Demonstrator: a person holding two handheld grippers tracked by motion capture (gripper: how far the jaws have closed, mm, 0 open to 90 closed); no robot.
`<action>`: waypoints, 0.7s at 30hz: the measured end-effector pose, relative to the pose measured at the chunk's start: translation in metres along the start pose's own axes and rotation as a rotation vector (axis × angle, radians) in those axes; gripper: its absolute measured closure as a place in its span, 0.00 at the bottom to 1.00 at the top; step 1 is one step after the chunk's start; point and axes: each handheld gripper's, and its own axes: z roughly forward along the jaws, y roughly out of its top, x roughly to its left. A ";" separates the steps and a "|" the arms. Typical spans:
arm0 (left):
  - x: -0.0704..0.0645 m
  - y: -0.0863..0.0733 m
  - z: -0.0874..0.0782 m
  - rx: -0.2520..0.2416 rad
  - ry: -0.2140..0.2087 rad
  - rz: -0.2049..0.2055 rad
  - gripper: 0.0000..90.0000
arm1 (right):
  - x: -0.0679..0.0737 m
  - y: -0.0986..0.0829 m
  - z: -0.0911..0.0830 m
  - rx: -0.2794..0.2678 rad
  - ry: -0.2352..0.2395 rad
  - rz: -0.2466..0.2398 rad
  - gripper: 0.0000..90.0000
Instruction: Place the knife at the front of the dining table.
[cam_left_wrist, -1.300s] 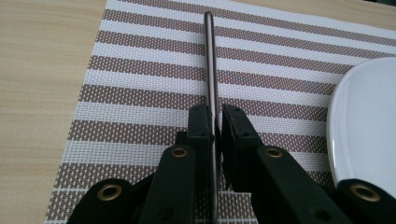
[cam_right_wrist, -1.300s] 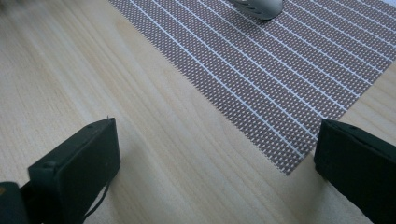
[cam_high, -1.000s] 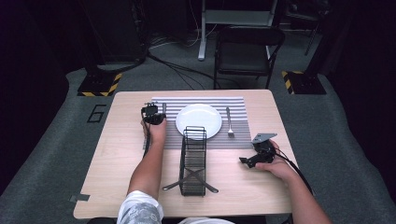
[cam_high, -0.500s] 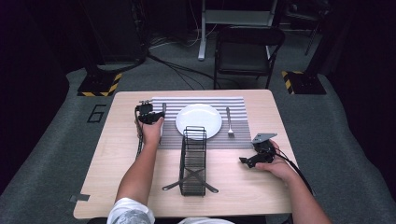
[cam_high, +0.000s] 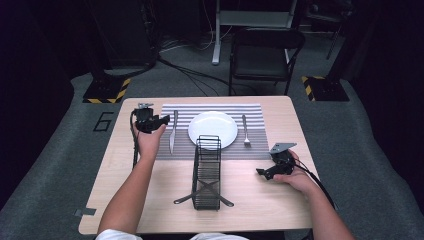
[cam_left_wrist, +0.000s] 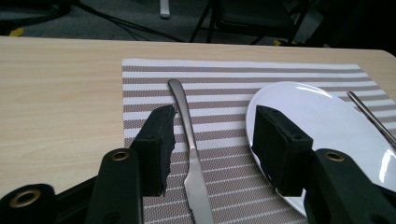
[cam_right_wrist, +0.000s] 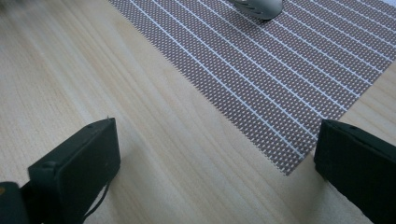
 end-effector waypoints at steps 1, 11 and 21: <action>-0.001 0.001 -0.011 0.008 -0.017 0.039 0.53 | 0.000 0.000 0.000 0.000 0.000 0.000 0.00; -0.006 -0.010 -0.052 0.018 -0.082 0.135 0.48 | 0.000 0.000 0.000 0.000 0.000 0.000 0.00; 0.003 -0.042 -0.063 0.076 -0.091 0.151 0.45 | 0.000 0.000 0.000 0.000 0.000 0.002 0.00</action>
